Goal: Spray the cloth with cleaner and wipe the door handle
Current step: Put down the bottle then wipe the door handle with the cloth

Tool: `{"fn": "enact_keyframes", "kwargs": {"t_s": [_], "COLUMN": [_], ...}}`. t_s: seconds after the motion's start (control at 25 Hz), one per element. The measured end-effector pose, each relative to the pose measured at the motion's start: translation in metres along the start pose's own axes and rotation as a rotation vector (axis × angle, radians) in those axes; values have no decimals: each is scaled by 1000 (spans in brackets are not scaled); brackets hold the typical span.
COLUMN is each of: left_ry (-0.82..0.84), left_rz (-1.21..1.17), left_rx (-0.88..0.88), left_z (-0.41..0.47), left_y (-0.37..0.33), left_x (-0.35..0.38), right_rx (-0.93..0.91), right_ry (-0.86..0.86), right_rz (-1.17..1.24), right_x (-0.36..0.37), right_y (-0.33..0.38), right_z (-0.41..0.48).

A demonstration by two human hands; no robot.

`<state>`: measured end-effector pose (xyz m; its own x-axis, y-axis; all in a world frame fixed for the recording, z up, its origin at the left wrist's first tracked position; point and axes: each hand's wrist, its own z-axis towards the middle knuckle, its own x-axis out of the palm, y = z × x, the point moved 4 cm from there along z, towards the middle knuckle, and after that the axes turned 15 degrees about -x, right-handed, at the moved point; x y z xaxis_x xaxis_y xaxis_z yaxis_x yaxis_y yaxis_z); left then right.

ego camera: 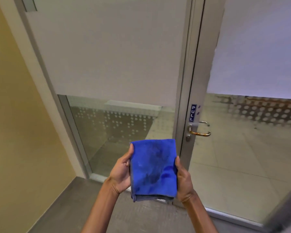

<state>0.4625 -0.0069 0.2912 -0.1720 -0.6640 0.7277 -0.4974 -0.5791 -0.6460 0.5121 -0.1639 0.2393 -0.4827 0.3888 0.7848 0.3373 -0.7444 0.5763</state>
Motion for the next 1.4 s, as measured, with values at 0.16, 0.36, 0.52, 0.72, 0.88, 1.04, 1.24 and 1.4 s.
{"fn": "enact_keyframes", "kwargs": {"t_s": [0.16,0.36,0.52,0.72,0.88,1.04,1.24,1.4], "left_ry": [72,142,168,219,237,223,-19,-411], "left_rz": [-2,28,37,16,39,55,144,829], "left_rx": [-61,-134,-172,-192,-191,-174,-42,145], "left_z": [46,96,137,186,225,258,296,325], "left_y": [4,8,7,1,0,-1,-34,-76], "left_x": [20,46,55,67,77,79,70,56], "right_rx": [-120,-228,-238,-170,-130,-67,-73,-136], "right_ry": [-100,-145,-98,-106,-71,-51,-162,-289], "right_rz": [-133,-90,-42,46,85,162,242,271], "right_x": [-16,-35,-55,-88,-112,-132,-157,-187], "right_y": [48,91,111,138,160,170,168,163], "right_z": [-11,-18,-8,12,25,42,61,76]}}
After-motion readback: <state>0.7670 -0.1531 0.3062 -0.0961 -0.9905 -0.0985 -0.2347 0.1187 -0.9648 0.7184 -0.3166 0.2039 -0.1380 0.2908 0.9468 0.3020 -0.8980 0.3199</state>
